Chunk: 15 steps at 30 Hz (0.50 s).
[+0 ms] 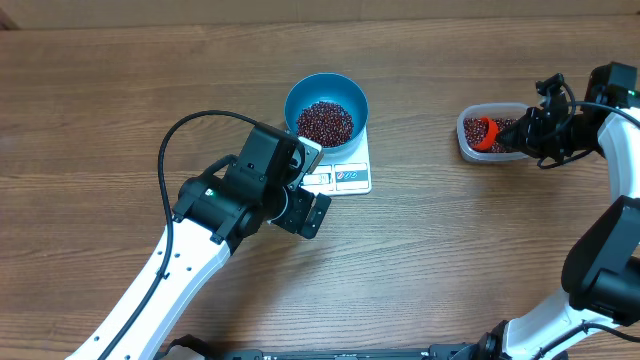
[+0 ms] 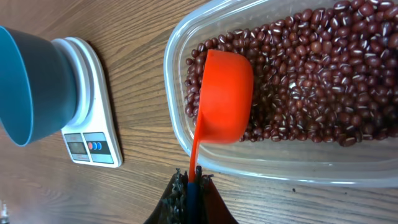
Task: Scoop item into bowl and weigh 150g on scale
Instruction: 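Dip and drag the red scoop through the beans in the tub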
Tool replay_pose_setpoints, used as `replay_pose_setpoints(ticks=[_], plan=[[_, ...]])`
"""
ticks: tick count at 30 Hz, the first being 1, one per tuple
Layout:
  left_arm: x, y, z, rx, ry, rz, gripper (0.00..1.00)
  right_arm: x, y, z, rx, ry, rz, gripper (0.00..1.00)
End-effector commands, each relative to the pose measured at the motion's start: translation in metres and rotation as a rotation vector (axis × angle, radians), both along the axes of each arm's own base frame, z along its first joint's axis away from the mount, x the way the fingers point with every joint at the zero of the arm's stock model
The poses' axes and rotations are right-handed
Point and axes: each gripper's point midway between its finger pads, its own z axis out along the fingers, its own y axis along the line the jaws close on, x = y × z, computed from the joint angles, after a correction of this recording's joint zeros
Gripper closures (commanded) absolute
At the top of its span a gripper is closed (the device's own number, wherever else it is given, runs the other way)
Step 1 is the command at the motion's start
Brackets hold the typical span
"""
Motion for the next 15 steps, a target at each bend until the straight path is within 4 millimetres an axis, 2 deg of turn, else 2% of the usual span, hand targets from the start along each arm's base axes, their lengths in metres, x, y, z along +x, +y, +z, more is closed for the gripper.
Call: replay_pose_setpoints(ticks=[1,15], plan=[[-0.002,-0.004,0.002,-0.014,-0.001,-0.012,0.0,-0.001,-0.001,0.009,0.036,-0.03,-0.005,0.96],[-0.002,-0.004,0.002,-0.014,-0.001,-0.012,0.0,-0.004,-0.01,0.026,0.169,-0.093,-0.031,0.97]])
